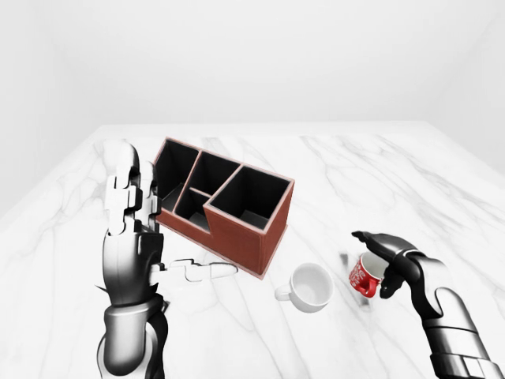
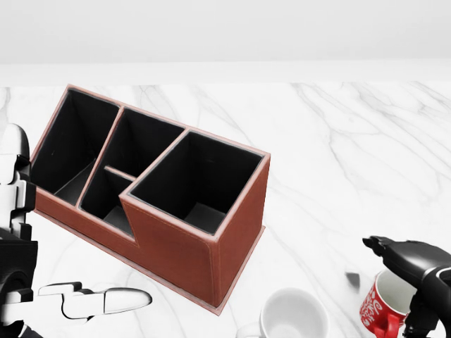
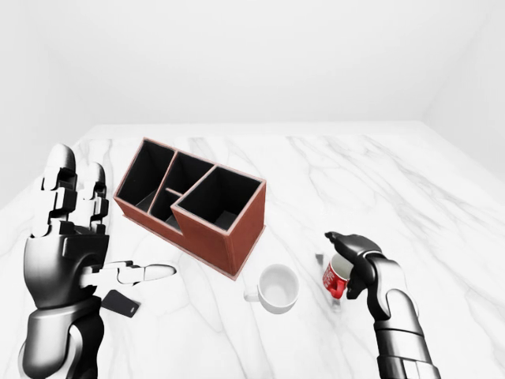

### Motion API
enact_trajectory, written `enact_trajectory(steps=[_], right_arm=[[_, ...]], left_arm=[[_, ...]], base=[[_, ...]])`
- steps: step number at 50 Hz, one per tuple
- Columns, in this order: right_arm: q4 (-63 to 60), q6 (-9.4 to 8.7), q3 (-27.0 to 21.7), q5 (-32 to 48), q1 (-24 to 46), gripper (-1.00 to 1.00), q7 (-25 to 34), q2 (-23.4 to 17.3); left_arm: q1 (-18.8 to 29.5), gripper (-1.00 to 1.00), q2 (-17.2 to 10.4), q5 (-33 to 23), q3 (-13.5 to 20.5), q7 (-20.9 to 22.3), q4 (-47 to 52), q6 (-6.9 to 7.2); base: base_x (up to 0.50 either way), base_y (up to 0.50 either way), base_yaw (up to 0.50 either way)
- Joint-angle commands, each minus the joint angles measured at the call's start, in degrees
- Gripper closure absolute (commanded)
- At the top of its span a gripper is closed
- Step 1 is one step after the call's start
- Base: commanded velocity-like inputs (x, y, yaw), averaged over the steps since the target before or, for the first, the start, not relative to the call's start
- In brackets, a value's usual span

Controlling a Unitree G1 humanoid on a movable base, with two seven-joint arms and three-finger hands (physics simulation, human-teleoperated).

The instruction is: Pick up the red mug and place it to the right of the caddy.

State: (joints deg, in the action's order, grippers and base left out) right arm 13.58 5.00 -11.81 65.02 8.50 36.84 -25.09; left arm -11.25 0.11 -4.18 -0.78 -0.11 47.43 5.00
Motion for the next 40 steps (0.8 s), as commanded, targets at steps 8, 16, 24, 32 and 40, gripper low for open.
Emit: enact_trajectory(steps=[8,16,24,32,40], right_arm=[[0.3,0.0,-0.6,0.4,-1.4,1.0,2.9,0.2],[-3.4,0.0,-2.4,-0.2,-2.5,1.0,3.2,0.2],[-6.9,0.0,-4.4,-1.3,-3.4,1.0,3.2,-0.1],[-13.1,0.0,-7.7,-4.3,-3.5,1.0,3.2,-0.9],[-17.2,0.0,-8.9,-7.4,0.5,1.0,3.2,-2.3]], left_arm=[[1.5,-1.0,0.1,0.1,-0.1,-0.7,-4.7,0.0],[1.2,-1.0,0.1,0.2,-0.2,-0.7,-3.9,0.0],[1.0,-1.0,0.1,0.2,-0.3,-0.7,-3.5,0.0],[1.0,-1.0,0.1,0.3,-0.3,-0.7,-3.5,0.0],[1.0,-1.0,0.1,0.2,-0.5,-0.8,-3.5,0.0]], base=[[0.0,0.0,0.0],[0.0,0.0,0.0],[0.0,0.0,0.0],[0.0,0.0,0.0],[0.0,0.0,0.0]])
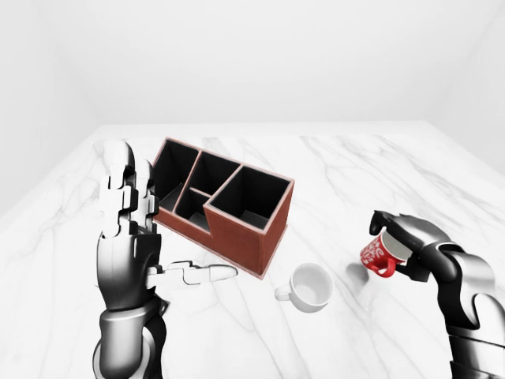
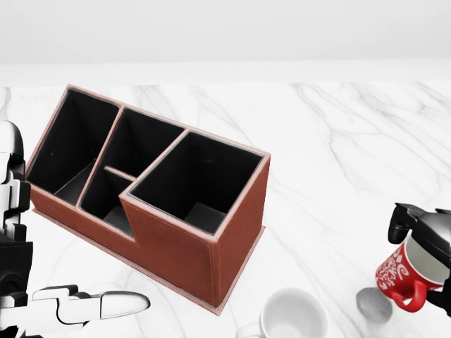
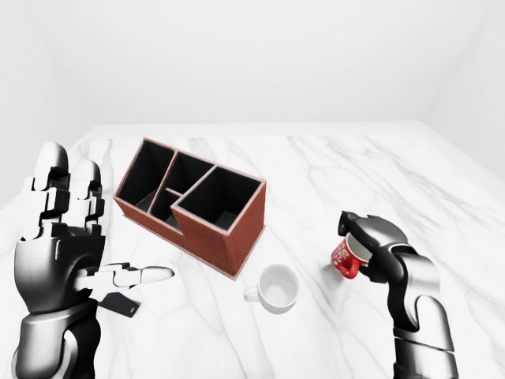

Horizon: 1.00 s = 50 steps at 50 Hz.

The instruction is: Pick up the red mug and place it to the right of the caddy.

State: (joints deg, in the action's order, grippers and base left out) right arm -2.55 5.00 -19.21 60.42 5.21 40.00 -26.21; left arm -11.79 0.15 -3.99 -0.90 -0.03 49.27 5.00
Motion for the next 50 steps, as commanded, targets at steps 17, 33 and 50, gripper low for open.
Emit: enact_trajectory(steps=[17,33,50], right_arm=[[-1.8,0.0,4.2,-3.3,12.9,1.0,0.0,-0.1],[3.0,-0.36,10.9,0.6,18.7,1.0,0.0,4.8],[15.7,-3.41,15.6,4.0,24.4,1.0,0.0,8.9]], left_arm=[[1.5,-1.0,0.1,-0.1,-0.5,-0.8,-5.5,0.0],[1.4,-1.0,0.0,0.2,-0.5,-0.7,-4.3,0.0],[1.2,-1.0,0.1,0.2,-0.7,-0.6,-3.6,0.0]], base=[[0.0,0.0,0.0],[0.0,0.0,0.0],[0.0,0.0,0.0]])
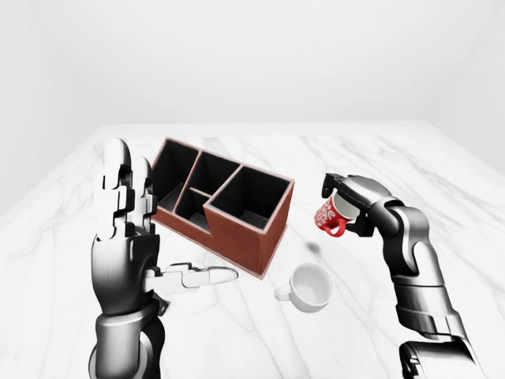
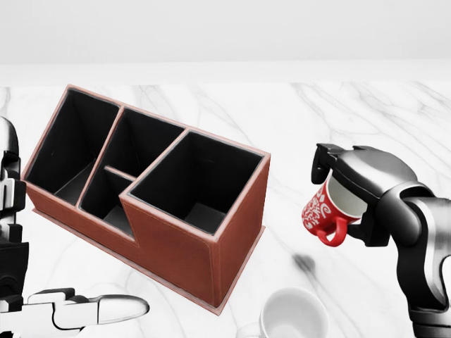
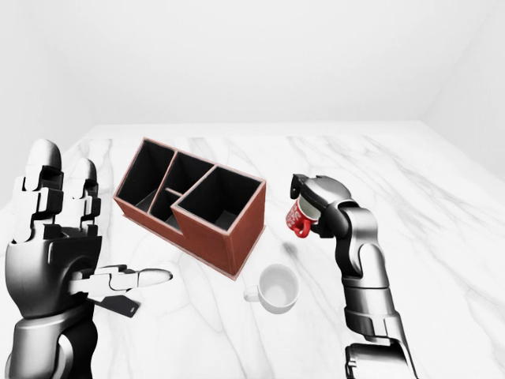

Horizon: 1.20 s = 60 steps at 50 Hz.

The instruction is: Pick up the red mug and place it to the right of the caddy.

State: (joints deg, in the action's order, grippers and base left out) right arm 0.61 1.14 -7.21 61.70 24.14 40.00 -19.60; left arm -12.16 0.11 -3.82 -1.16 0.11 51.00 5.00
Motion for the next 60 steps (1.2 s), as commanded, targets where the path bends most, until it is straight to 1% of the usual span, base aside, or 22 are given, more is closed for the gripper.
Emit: enact_trajectory(steps=[1,3,4,6,7,14,18,19,20,21,25,28,33,44,49,56,60], right_arm=[[13.6,0.25,3.7,2.8,6.0,1.0,0.0,2.2],[15.5,-0.17,3.9,2.7,7.2,1.0,0.0,2.2],[16.6,-0.69,4.1,2.7,8.0,1.0,0.0,2.4],[17.3,-0.9,4.4,2.7,8.3,1.0,0.0,2.5],[16.8,-1.4,4.7,3.0,8.0,1.0,0.0,2.8],[17.7,-2.17,5.6,4.6,7.8,1.0,0.0,3.6],[18.2,-3.05,6.0,6.0,7.7,1.0,0.0,4.1],[19.0,-3.9,6.0,6.8,8.2,1.0,0.0,4.2],[19.7,-3.84,6.0,6.9,8.6,1.0,0.0,4.2],[20.0,-4.58,6.1,7.5,8.6,1.0,0.0,4.3],[20.5,-5.6,6.4,8.2,8.5,1.0,0.0,4.8],[20.7,-5.5,6.7,8.2,8.3,1.0,0.0,5.0],[21.9,-6.14,6.7,8.6,8.9,1.0,-0.5,5.4],[25.6,-6.14,7.6,9.3,10.2,1.0,-4.6,6.5],[29.4,-6.14,7.9,8.4,11.8,1.0,-7.7,6.8],[30.8,-6.14,8.6,8.1,11.1,1.0,-9.8,7.2],[31.3,-6.14,8.7,8.0,11.0,1.0,-10.0,7.3]], left_arm=[[1.7,-1.0,0.1,0.0,-0.4,-0.8,-5.1,0.0],[1.7,-1.0,0.1,0.1,-0.4,-0.8,-5.0,0.0],[1.7,-1.0,0.1,0.2,-0.3,-0.8,-5.0,0.0],[1.6,-1.0,0.1,0.2,-0.2,-0.7,-5.1,0.0],[1.8,-1.0,0.1,0.2,-0.1,-0.8,-5.3,0.0],[1.7,-1.0,0.1,0.4,0.0,-0.7,-5.0,0.0],[1.8,-1.0,0.1,0.4,0.0,-0.7,-4.8,0.0],[1.8,-1.0,0.1,0.4,0.1,-0.7,-4.7,0.0],[1.8,-1.0,0.1,0.4,0.1,-0.7,-4.9,0.0],[1.7,-1.0,0.1,0.5,0.2,-0.6,-4.8,0.0],[1.6,-1.0,0.1,0.5,0.2,-0.6,-4.2,0.0],[1.7,-1.0,0.1,0.6,0.3,-0.5,-3.9,0.0],[1.6,-1.0,0.1,0.6,0.3,-0.5,-4.1,0.0],[1.4,-1.0,0.1,0.6,0.2,-0.4,-3.7,0.0],[1.3,-1.0,0.1,0.8,0.5,-0.3,-3.6,0.0],[1.6,-1.0,0.1,0.8,0.6,-0.3,-3.0,0.0],[1.5,-1.0,0.2,1.0,0.9,-0.2,-2.6,0.0]], base=[[0.0,0.0,0.0],[0.0,0.0,0.0],[0.0,0.0,0.0],[0.0,0.0,0.0],[0.0,0.0,0.0],[0.0,0.0,0.0],[0.0,0.0,0.0],[0.0,0.0,0.0],[0.0,0.0,0.0],[0.0,0.0,0.0],[0.0,0.0,0.0],[0.0,0.0,0.0],[0.0,0.0,0.0],[0.0,0.0,0.0],[0.0,0.0,0.0],[0.0,0.0,0.0],[0.0,0.0,0.0]])
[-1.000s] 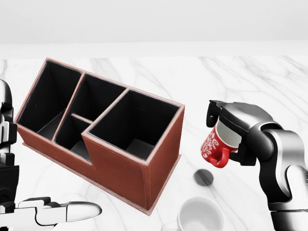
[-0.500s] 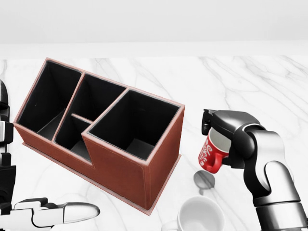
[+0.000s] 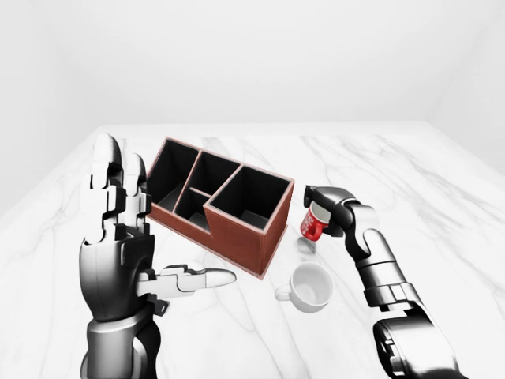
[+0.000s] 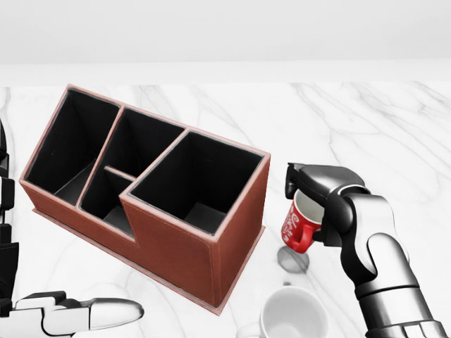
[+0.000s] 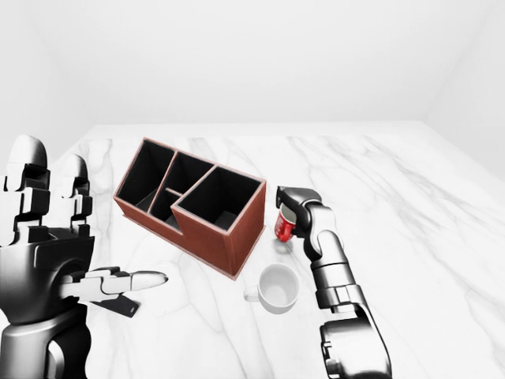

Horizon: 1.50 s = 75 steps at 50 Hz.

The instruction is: Pick up the red mug and place it to the right of the caddy.

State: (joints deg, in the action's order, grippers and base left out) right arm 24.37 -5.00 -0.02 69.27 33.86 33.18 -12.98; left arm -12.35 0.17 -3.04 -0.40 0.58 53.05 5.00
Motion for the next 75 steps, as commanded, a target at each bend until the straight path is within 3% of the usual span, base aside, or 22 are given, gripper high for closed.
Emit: enact_trajectory(steps=[1,75], right_arm=[[8.0,0.0,1.5,0.5,1.4,1.0,-3.5,0.6],[27.2,0.0,5.1,-0.1,3.9,1.0,-16.7,3.1]], left_arm=[[1.6,-1.0,0.1,0.3,0.2,-0.6,-4.9,0.0],[1.6,-1.0,0.2,1.0,0.8,-0.2,-3.2,0.0]], base=[[0.0,0.0,0.0],[0.0,0.0,0.0]])
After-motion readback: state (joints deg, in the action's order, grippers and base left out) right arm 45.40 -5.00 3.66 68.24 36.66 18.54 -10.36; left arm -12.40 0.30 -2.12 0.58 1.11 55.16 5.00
